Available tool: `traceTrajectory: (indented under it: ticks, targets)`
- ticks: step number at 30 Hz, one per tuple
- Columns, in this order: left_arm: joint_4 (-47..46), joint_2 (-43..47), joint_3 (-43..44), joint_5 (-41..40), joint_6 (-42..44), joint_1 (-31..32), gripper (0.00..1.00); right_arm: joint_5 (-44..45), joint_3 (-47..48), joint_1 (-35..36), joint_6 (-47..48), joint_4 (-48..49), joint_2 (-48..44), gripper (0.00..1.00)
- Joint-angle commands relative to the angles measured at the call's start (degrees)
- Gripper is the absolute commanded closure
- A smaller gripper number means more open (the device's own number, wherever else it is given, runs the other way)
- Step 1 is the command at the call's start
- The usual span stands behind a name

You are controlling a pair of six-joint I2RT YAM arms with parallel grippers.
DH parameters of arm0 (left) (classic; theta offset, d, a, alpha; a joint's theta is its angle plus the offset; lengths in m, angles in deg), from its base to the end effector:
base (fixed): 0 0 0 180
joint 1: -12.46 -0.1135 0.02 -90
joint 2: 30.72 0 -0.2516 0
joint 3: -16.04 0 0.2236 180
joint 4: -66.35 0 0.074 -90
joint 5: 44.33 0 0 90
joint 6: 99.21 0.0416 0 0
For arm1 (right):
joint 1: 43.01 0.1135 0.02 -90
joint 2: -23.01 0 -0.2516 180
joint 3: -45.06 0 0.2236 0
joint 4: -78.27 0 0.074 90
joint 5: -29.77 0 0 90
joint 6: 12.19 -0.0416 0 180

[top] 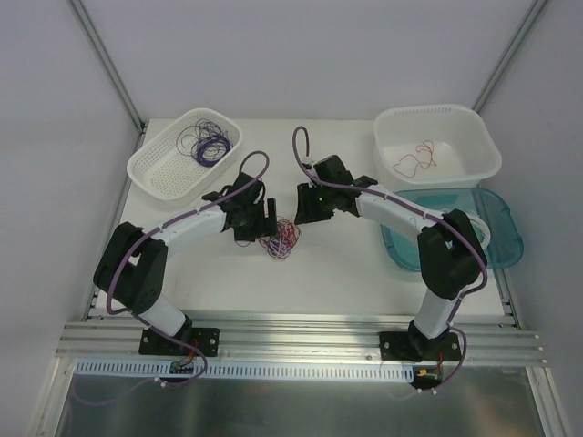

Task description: Untangle the cables

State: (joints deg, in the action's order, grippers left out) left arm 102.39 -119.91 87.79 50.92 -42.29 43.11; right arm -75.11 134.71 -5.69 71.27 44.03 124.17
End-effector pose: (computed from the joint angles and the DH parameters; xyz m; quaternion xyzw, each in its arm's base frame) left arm 0.2548 -0.1554 0.2053 -0.0058 0.9487 -0.2022 0.2429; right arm 0.2858 0.2313 0.2339 -0.2908 0.8727 0.2507 0.3016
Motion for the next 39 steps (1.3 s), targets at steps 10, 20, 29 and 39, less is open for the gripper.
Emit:
traceTrajectory:
  ticks: [10, 20, 29, 39]
  targets:
    - [-1.2, -8.1, 4.5, -5.0, 0.7, -0.2, 0.40, -1.1, 3.3, 0.6, 2.6, 1.9, -0.5, 0.99]
    - [-1.4, -9.3, 3.1, -10.4, -1.5, -3.0, 0.82, 3.7, 4.0, -1.0, 8.7, -9.3, -15.0, 0.99]
    - [-1.3, -2.8, -1.2, -7.6, -3.0, -10.3, 0.89, 7.2, 14.3, -9.0, 12.9, -20.4, -30.8, 0.99]
    - [-1.0, 2.0, -3.0, -7.4, -1.5, -14.8, 0.89, 5.7, 25.7, -20.9, 13.4, -24.1, -40.3, 0.99]
